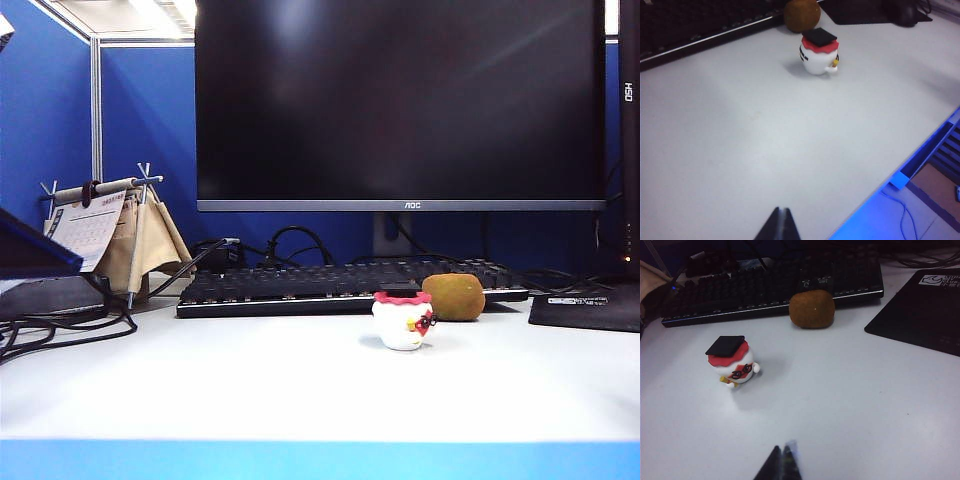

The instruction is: Place the kiwi on top of the doll with a flat head.

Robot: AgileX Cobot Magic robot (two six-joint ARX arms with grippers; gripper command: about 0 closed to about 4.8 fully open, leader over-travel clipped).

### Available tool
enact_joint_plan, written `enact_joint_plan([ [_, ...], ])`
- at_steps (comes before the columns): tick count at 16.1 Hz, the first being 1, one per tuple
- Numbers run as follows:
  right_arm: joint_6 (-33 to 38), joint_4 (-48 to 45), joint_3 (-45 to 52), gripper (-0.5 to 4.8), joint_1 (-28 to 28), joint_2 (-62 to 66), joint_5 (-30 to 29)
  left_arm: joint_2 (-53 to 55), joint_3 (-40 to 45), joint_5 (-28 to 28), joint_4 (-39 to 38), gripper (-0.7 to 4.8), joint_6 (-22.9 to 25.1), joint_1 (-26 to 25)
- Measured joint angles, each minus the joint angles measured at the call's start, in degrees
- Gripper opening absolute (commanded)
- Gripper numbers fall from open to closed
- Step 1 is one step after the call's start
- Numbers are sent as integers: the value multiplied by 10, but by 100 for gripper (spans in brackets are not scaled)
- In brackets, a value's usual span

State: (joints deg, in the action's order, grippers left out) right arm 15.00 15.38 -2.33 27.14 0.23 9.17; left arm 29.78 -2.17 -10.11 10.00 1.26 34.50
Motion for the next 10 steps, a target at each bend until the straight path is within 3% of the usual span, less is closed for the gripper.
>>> enact_joint_plan([
  [10,0,0,0,0,0,0,0,1,-11,-10,-9,-5,-17,0],
])
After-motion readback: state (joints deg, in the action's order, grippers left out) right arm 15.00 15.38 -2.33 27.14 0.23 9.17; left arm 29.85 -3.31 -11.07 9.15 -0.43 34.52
